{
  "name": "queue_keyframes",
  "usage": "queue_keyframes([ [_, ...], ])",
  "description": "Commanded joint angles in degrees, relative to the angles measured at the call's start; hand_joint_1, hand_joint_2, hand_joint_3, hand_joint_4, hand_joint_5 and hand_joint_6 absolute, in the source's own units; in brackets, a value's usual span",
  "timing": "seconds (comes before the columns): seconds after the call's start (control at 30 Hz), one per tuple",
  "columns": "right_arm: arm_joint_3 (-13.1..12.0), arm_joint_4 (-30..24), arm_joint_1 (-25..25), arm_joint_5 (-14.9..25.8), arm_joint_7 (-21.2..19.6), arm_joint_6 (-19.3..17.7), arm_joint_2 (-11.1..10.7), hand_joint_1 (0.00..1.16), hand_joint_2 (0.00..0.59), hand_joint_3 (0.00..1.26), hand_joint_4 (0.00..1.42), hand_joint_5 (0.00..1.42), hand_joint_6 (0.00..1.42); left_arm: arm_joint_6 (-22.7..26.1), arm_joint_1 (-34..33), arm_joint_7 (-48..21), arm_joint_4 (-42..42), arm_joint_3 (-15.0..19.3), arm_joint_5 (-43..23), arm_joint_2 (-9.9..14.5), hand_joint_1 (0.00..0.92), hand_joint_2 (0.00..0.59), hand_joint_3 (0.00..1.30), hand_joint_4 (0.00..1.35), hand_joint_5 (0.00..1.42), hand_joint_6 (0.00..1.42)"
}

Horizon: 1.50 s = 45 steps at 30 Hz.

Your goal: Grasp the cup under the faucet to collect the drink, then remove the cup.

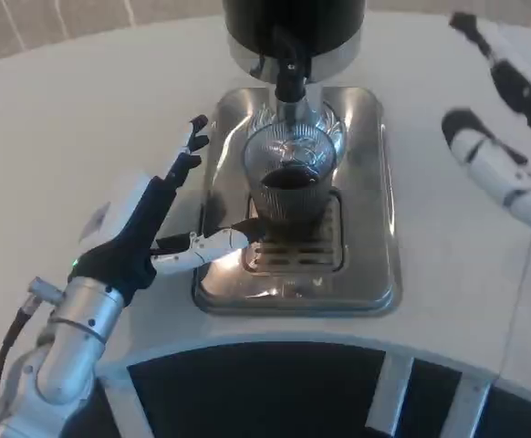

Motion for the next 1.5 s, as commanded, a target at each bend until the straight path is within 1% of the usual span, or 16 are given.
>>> queue_keyframes([
  [0.03,-1.7,-1.6,3.3,0.2,0.8,0.5,-1.4,0.0,0.505,0.0,0.0,0.0,0.0,-0.5,-0.8,-0.6,1.3,-0.4,-0.3,-0.5,0.353,0.057,0.0,0.0,0.13,0.14],
  [0.17,-2.2,-3.7,7.2,-0.1,1.1,0.6,-1.9,0.0,0.506,0.0,0.0,0.0,0.0,-0.7,-1.4,-0.6,1.8,-0.5,-0.2,-0.7,0.353,0.057,0.0,0.0,0.13,0.14],
  [0.27,-0.9,-5.5,12.6,-2.0,1.3,-1.4,-0.7,0.0,0.506,0.0,0.0,0.0,0.0,-0.8,-2.0,-0.7,2.4,-0.5,-0.1,-0.7,0.353,0.057,0.0,0.0,0.13,0.14],
  [0.37,1.3,-5.6,17.8,-4.3,1.9,-5.3,1.6,0.0,0.506,0.0,0.0,0.0,0.0,-0.9,-2.3,-0.7,2.8,-0.5,0.0,-0.6,0.353,0.057,0.0,0.0,0.13,0.14],
  [0.43,2.1,-5.6,20.0,-5.6,2.5,-7.5,3.2,0.0,0.506,0.0,0.0,0.0,0.0,-1.0,-2.6,-0.7,3.1,-0.6,0.1,-0.6,0.353,0.057,0.0,0.0,0.13,0.14],
  [0.53,3.7,-5.6,24.1,-7.0,4.2,-12.0,6.3,0.0,0.506,0.0,0.0,0.0,0.0,-1.1,-3.0,-0.9,3.6,-0.8,0.2,-0.8,0.352,0.057,0.0,0.0,0.14,0.14],
  [0.67,4.4,-5.6,27.7,-9.0,6.4,-16.3,9.7,0.0,0.506,0.0,0.0,0.0,0.0,-1.5,-3.6,-1.1,4.3,-1.1,0.2,-1.0,0.352,0.058,0.0,0.0,0.15,0.15],
  [0.83,3.9,-5.6,29.9,-10.1,9.8,-19.4,12.9,0.0,0.507,0.0,0.0,0.0,0.0,-2.6,-4.7,-1.9,6.1,-1.8,-0.1,-1.2,0.363,0.058,0.0,0.0,0.2,0.17],
  [0.97,3.7,-5.6,30.1,-10.9,11.8,-19.9,14.7,0.0,0.513,0.0,0.0,0.0,0.0,-3.6,-5.8,-2.6,7.6,-2.2,-0.3,-1.4,0.369,0.058,0.0,0.0,0.22,0.18],
  [1.07,4.7,-5.6,30.7,-12.6,12.7,-20.3,15.9,0.0,0.517,0.0,0.0,0.0,0.0,-4.2,-6.6,-3.0,8.4,-2.2,-0.6,-1.6,0.369,0.058,0.0,0.0,0.22,0.18],
  [1.17,6.7,-5.6,32.1,-15.1,13.9,-21.4,17.2,0.0,0.521,0.0,0.0,0.0,0.0,-4.7,-7.6,-3.8,9.6,-2.3,-0.9,-1.9,0.371,0.058,0.0,0.0,0.23,0.18],
  [1.23,7.4,-5.6,32.8,-16.2,14.5,-22.3,18.1,0.0,0.523,0.0,0.0,0.0,0.0,-5.0,-8.3,-4.3,10.5,-2.4,-1.0,-2.1,0.373,0.057,0.0,0.0,0.23,0.18],
  [1.33,7.7,-5.6,33.4,-17.5,15.3,-23.0,19.6,0.0,0.523,0.0,0.0,0.0,0.0,-5.4,-9.3,-4.7,11.8,-2.3,-1.0,-2.4,0.379,0.058,0.0,0.0,0.23,0.18],
  [1.5,7.5,-5.6,32.8,-18.8,16.2,-22.9,21.1,0.0,0.521,0.0,0.0,0.0,0.0,-6.2,-10.9,-5.2,13.5,-2.6,-0.9,-3.2,0.384,0.058,0.0,0.0,0.24,0.18],
])
